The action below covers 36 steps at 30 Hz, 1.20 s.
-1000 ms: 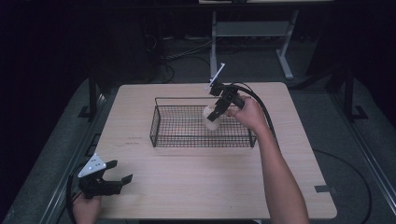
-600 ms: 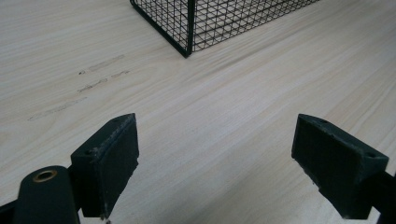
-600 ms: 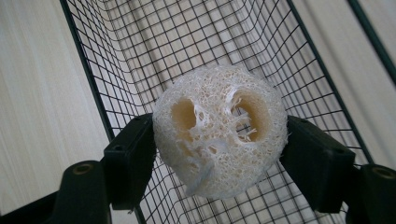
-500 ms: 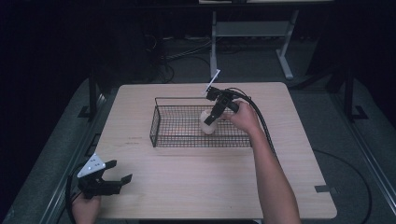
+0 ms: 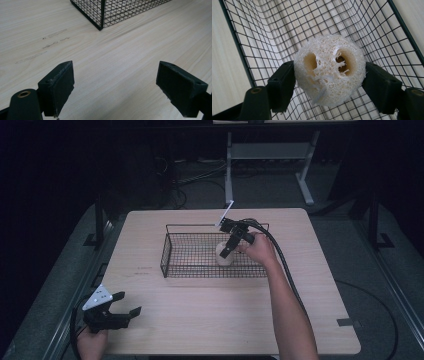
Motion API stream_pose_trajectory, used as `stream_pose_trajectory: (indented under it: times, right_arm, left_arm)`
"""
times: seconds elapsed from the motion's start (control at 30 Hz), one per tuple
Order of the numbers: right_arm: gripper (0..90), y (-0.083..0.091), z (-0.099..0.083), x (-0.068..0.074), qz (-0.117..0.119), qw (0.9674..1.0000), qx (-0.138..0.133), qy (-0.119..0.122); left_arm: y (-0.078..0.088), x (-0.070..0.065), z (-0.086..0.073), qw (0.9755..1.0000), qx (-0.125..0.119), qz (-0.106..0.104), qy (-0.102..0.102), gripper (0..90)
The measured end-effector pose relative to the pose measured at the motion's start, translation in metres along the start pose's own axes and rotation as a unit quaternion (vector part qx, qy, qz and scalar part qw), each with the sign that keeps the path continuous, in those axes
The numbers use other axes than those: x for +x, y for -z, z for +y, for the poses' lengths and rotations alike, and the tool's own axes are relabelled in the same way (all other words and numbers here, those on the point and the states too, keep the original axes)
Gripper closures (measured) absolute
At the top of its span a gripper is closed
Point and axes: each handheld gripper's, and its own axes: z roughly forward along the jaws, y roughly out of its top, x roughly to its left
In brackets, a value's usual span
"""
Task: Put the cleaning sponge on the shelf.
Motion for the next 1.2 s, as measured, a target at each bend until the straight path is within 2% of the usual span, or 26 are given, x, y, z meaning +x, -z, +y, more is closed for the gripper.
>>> stream_pose_trajectory:
  times: [0.03,0.1,0.2,0.27,0.5,1.03,1.2]
  right_arm:
    - [28.2,-0.002,-0.003,-0.002,0.007,0.9999,-0.008,-0.010]
    - [28.1,-0.002,-0.004,-0.003,0.010,0.9998,-0.011,-0.014]
    - [27.3,-0.001,-0.004,-0.002,0.003,0.9999,-0.008,-0.009]
    - [23.7,-0.001,-0.003,-0.002,0.000,0.9999,-0.008,-0.014]
    - [20.1,0.004,-0.005,-0.003,-0.002,0.9999,-0.007,-0.015]
    - [17.3,0.016,-0.006,0.002,0.006,0.9997,-0.022,-0.009]
    - [16.0,0.022,-0.009,0.002,0.009,0.9995,-0.028,-0.014]
  left_arm:
    - [0.000,-0.001,0.000,1.0000,0.000,0.000,-0.001,13.7]
    - [0.000,-0.001,0.000,1.0000,0.000,0.000,-0.002,13.7]
    - [0.000,-0.001,0.000,1.0000,0.000,0.000,0.000,13.7]
    - [0.000,-0.001,0.001,1.0000,0.001,-0.001,-0.002,13.7]
    - [0.000,-0.001,0.000,1.0000,0.000,0.000,0.000,13.7]
    - [0.000,-0.001,0.001,1.0000,0.000,0.004,0.002,13.7]
    - [-0.001,-0.002,0.001,1.0000,0.001,0.004,0.001,13.7]
